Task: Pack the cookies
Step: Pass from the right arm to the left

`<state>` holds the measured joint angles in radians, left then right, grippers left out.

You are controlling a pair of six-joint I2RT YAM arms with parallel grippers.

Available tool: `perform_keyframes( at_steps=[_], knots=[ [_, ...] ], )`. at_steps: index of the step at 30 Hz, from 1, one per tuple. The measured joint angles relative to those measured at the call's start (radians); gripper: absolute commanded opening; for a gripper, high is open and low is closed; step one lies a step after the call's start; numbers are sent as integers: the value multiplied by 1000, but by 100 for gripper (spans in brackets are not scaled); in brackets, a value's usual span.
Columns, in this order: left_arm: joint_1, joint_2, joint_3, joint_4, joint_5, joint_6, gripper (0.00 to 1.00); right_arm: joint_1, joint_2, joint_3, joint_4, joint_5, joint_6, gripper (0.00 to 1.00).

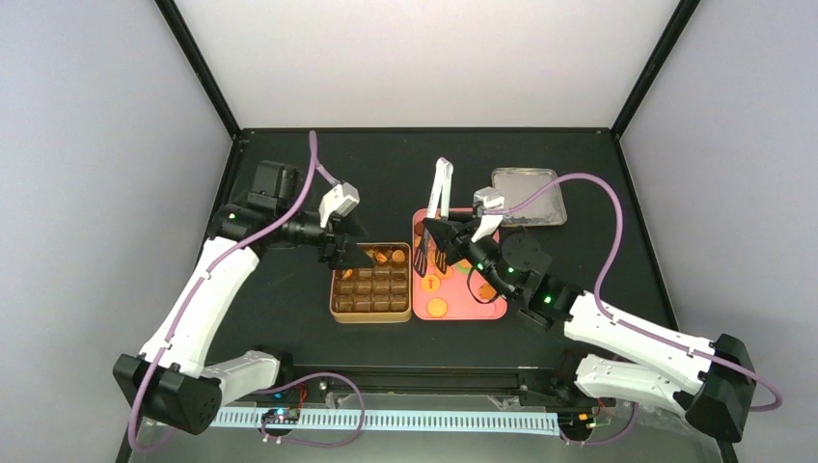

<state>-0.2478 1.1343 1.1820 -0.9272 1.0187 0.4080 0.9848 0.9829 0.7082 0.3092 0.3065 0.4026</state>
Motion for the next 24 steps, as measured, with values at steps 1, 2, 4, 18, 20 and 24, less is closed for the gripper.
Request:
perform_keyframes(
  at_steps=[1,2,4,18,20,24],
  knots=[
    [-17,0,0,8,-5,-6,86,2,1,0,2,-3,0,40],
    [-36,1,0,16,-11,-12,86,3,2,0,5,-7,0,40],
    [-71,7,0,28,-19,-23,84,3,6,0,17,-20,1,40],
    [-246,58,0,0,50,45,62,3,18,2,142,-264,62,42],
    [-246,58,0,-19,68,67,54,3,18,2,160,-302,74,42],
    [-247,58,-1,-45,105,95,41,3,18,8,185,-360,90,44]
  ],
)
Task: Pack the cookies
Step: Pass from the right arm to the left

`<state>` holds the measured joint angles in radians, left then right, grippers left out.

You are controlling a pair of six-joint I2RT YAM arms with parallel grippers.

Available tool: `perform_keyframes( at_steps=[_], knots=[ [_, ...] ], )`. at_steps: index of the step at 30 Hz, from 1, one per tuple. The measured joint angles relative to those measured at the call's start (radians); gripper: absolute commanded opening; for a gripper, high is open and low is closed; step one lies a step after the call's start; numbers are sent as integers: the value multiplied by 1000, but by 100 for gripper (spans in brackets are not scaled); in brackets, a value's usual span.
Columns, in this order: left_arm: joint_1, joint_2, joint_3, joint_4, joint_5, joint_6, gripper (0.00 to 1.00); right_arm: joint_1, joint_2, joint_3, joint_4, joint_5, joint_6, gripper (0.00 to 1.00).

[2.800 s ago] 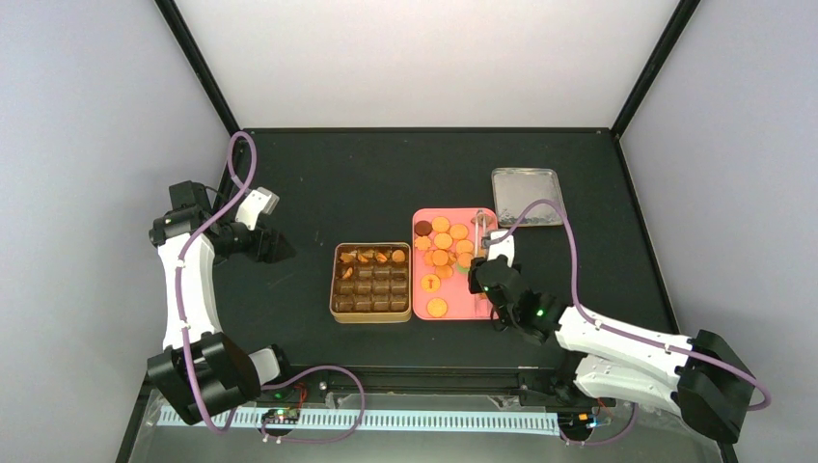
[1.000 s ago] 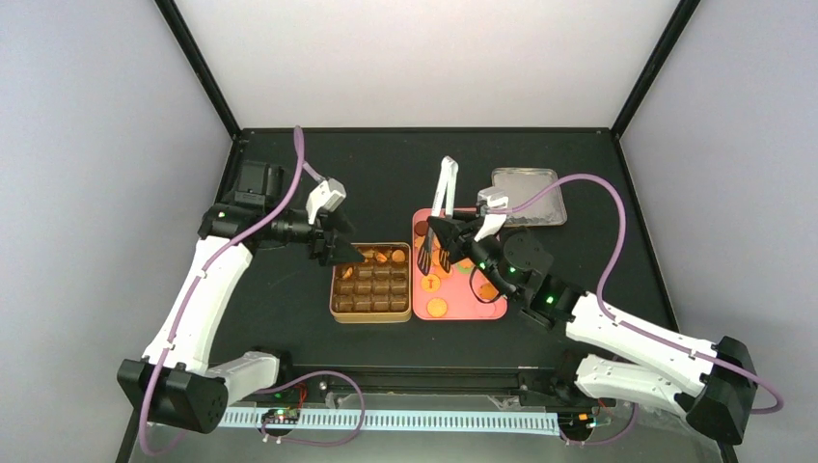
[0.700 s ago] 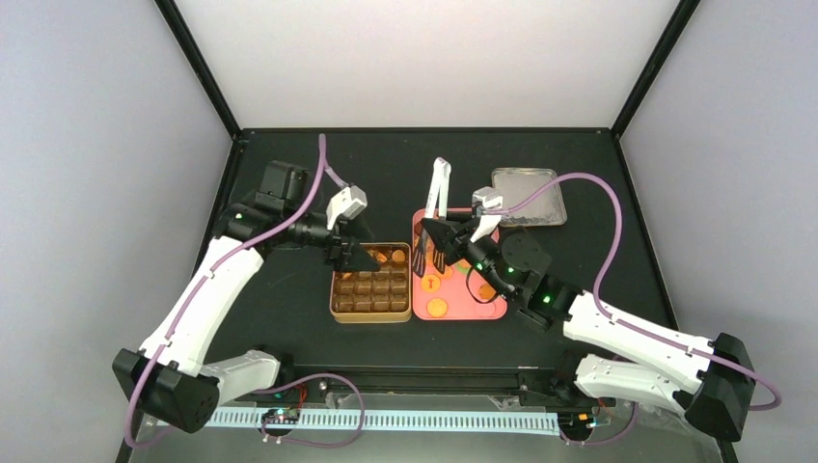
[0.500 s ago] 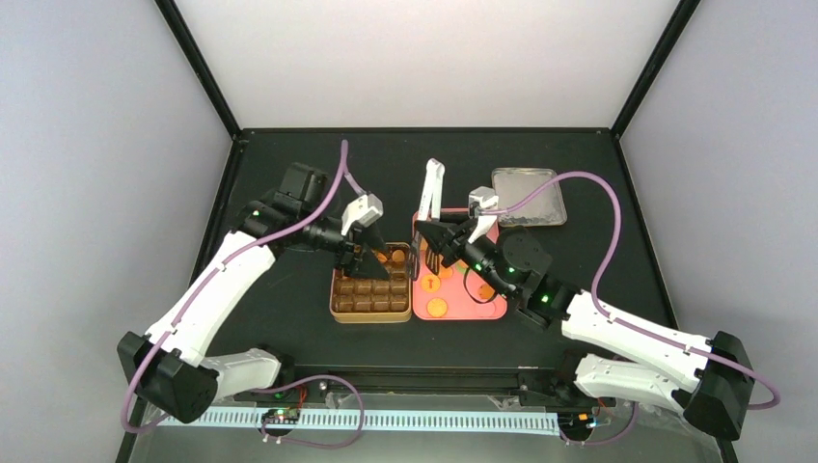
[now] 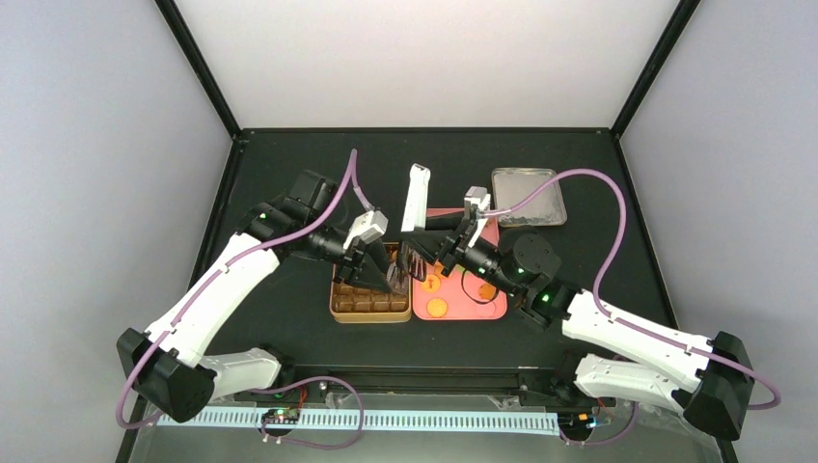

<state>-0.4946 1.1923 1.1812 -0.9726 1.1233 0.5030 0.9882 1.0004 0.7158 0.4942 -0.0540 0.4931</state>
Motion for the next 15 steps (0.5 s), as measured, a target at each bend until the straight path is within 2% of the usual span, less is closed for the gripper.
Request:
perform_keyframes(
  at_steps=[4,8,11,12,13,15],
  knots=[
    [0,0,0,-26,35,19,36,0,2,14,18,-35,4,44],
    [-1,0,0,-48,64,31,22,0,18,23,46,-70,5,45],
    [-1,0,0,-61,89,40,18,1,35,23,60,-92,6,45],
    [-1,0,0,-64,94,40,14,1,41,23,63,-100,6,45],
    [-1,0,0,-69,98,40,6,1,46,23,65,-107,7,46],
    [-1,0,0,-74,102,46,2,1,53,23,73,-119,10,48]
  ],
)
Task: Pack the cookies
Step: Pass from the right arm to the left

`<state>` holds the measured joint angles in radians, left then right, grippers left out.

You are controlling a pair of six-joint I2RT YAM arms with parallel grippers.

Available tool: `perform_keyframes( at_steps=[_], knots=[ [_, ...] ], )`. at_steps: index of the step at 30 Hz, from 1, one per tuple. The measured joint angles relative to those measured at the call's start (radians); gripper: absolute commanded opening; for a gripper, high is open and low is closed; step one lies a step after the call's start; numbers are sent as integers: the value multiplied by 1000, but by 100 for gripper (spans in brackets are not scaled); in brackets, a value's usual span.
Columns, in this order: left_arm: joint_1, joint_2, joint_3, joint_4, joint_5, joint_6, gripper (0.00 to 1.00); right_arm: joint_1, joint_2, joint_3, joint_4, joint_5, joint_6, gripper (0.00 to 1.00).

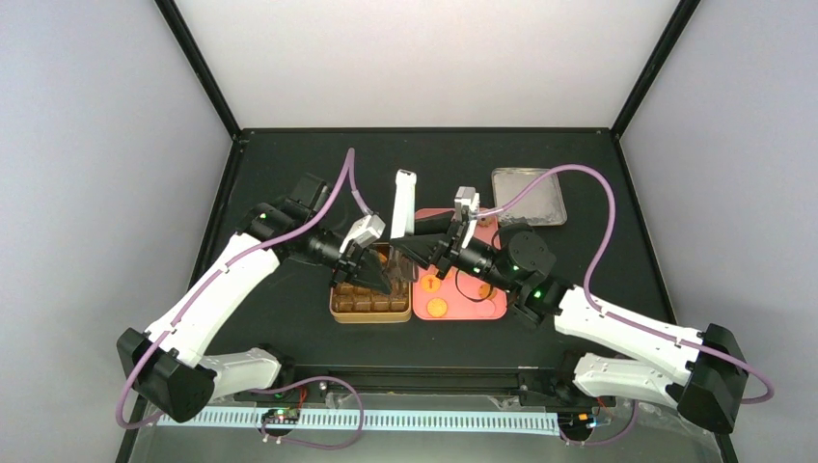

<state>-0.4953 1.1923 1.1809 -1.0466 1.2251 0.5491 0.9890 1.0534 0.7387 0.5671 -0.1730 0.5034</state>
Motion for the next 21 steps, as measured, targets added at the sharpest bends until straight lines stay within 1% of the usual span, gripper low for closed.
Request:
perform_keyframes(
  at_steps=[6,9,11,14,21],
  knots=[
    [-4,0,0,-33,3,34,2,0,2,0,8,-19,-1,58],
    [-5,0,0,-62,-33,66,2,-2,2,17,-43,-26,-5,62],
    [-5,-1,1,-82,-65,92,2,-6,1,35,-85,-45,-6,63],
    [-5,-2,10,-118,-113,139,1,-33,-4,55,-142,-110,-8,63],
    [-5,-2,46,-211,-217,238,2,-161,-14,103,-273,-347,-17,66]
  ],
)
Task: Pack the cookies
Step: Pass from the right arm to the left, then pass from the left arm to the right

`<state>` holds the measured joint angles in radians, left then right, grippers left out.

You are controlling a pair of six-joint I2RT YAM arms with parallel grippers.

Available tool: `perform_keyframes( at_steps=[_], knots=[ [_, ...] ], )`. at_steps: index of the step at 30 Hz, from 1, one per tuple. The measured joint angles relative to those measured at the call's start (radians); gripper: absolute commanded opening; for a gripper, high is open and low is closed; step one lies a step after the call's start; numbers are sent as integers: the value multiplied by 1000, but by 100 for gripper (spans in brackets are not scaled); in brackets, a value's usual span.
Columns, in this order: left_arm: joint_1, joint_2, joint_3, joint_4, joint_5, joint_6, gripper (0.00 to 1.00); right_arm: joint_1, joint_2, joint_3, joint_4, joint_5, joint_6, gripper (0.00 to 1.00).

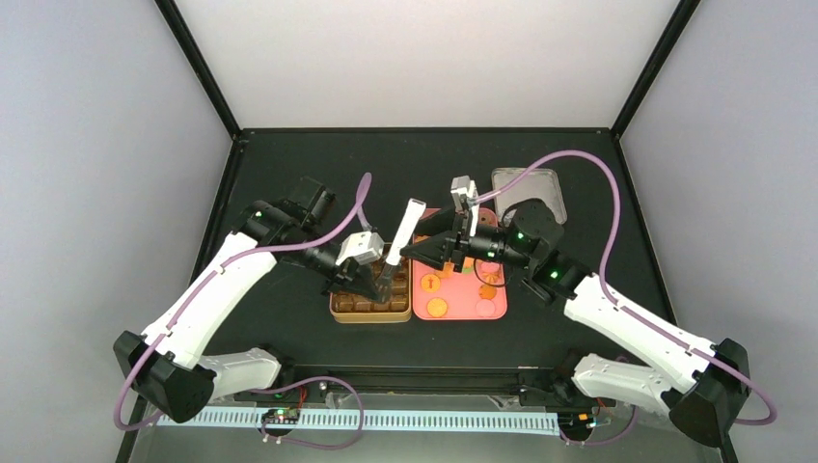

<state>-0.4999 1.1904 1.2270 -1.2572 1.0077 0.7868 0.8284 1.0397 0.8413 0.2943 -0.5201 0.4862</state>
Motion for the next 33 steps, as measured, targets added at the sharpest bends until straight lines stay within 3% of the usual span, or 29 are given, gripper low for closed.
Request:
perform_keyframes(
  at_steps=[5,12,22,33],
  knots=[
    [0,-4,1,-37,-57,37,2,-21,50,131,-167,-141,-72,76],
    [0,-6,1,-56,-108,61,2,-22,136,251,-343,-253,-173,77],
    [-6,-6,1,-83,-150,93,2,-22,214,300,-473,-304,-260,67],
    [-7,-6,1,-101,-178,118,2,-14,233,303,-471,-320,-278,58]
  ],
)
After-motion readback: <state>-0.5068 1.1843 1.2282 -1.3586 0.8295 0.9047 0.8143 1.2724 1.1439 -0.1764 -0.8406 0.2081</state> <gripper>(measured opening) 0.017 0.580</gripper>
